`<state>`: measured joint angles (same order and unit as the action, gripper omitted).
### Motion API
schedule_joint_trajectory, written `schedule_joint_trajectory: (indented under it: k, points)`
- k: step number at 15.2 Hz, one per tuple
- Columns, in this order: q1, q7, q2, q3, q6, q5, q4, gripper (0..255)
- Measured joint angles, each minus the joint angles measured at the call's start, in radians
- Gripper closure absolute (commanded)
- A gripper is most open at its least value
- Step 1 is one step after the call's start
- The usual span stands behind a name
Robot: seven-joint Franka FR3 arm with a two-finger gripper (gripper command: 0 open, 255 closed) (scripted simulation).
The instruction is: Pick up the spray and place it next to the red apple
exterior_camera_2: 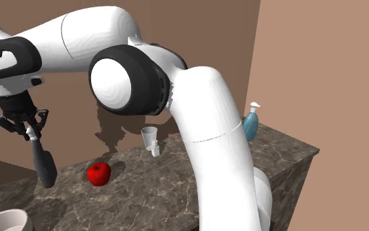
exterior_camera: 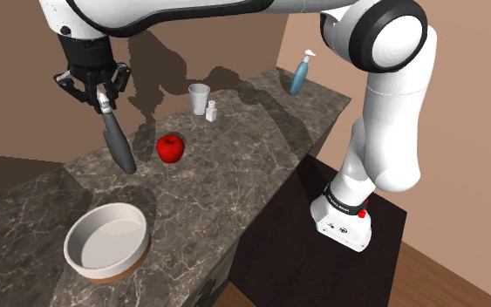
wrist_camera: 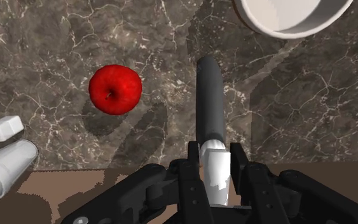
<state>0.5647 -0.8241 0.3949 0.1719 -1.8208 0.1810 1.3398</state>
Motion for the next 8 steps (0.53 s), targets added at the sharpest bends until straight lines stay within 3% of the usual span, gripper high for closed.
schedule_joint_trajectory:
  k: [8]
  points:
    - [-0.005,-0.013,0.003,-0.003,-0.111,0.005,0.109,255]
